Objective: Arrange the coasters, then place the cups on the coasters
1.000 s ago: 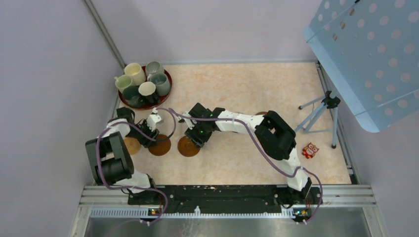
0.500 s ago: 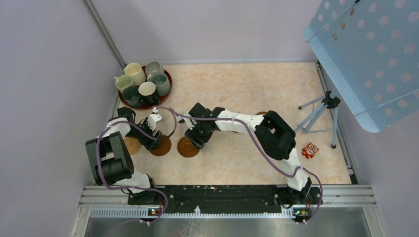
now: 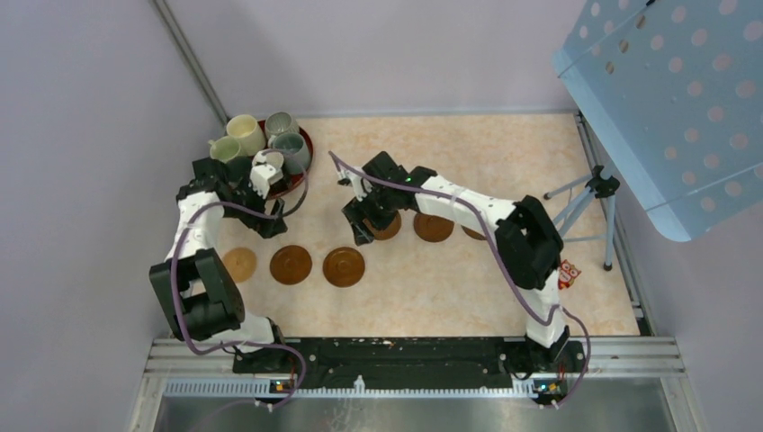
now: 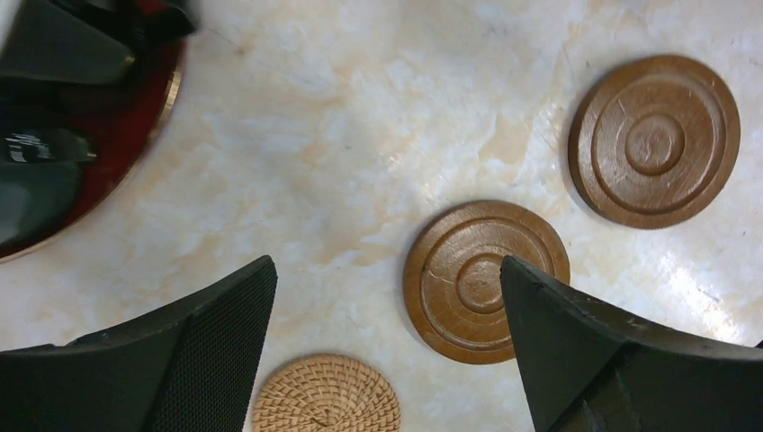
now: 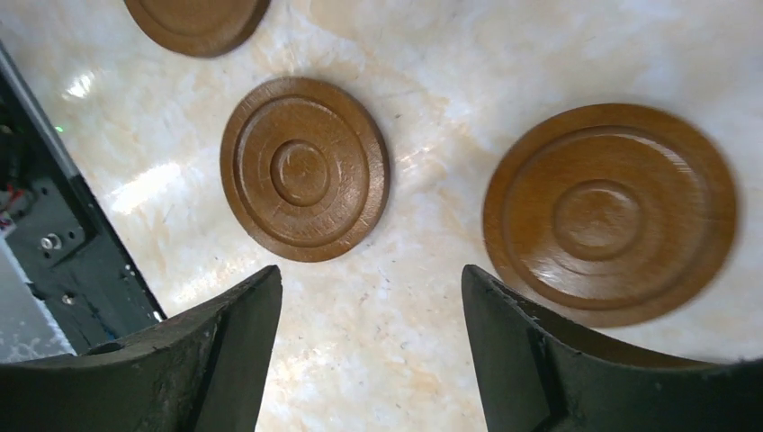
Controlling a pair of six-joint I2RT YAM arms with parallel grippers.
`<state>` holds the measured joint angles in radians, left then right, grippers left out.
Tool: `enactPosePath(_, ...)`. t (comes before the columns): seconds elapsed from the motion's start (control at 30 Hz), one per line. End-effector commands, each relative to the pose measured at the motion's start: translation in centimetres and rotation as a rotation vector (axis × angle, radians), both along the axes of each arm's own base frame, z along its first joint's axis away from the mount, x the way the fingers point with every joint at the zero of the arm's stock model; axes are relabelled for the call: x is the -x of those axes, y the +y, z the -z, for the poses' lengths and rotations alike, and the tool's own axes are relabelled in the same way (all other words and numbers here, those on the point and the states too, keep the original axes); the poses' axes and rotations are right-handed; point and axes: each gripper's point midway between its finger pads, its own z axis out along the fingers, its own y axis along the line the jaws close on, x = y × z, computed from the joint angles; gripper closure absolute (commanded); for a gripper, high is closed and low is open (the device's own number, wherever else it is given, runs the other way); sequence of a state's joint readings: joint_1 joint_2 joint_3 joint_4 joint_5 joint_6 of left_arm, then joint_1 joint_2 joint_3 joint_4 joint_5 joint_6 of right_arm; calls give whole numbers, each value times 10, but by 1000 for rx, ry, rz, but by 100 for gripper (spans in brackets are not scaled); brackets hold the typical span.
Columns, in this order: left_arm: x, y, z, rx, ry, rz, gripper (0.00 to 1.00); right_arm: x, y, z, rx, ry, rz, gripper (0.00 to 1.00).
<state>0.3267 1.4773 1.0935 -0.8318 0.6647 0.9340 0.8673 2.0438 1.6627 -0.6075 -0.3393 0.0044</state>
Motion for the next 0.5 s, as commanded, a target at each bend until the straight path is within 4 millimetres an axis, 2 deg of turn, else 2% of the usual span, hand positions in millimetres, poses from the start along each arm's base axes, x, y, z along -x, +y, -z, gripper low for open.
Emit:
enactPosePath(0.0, -20, 2, -48, 46, -89, -109, 1, -22, -13, -82, -176, -113, 8, 25)
enactPosePath(0.13, -44, 13, -86, 55, -197, -250, 1, -38, -51, -103, -210, -172, 62, 19)
enactPosePath(0.23, -56, 23, -109, 82, -248, -393, 1, -47, -83, -107, -214, -187, 121, 18)
enactPosePath(0.3, -60, 27, -117, 116, -269, -480, 1, -52, -104, -109, -219, -199, 165, 17)
enactPosePath(0.33, -66, 34, -122, 146, -285, -580, 1, -55, -115, -109, -218, -205, 186, 17)
enactPosePath(0.47, -71, 38, -112, 177, -196, -661, 1, -47, -141, -98, -182, -205, 214, 17)
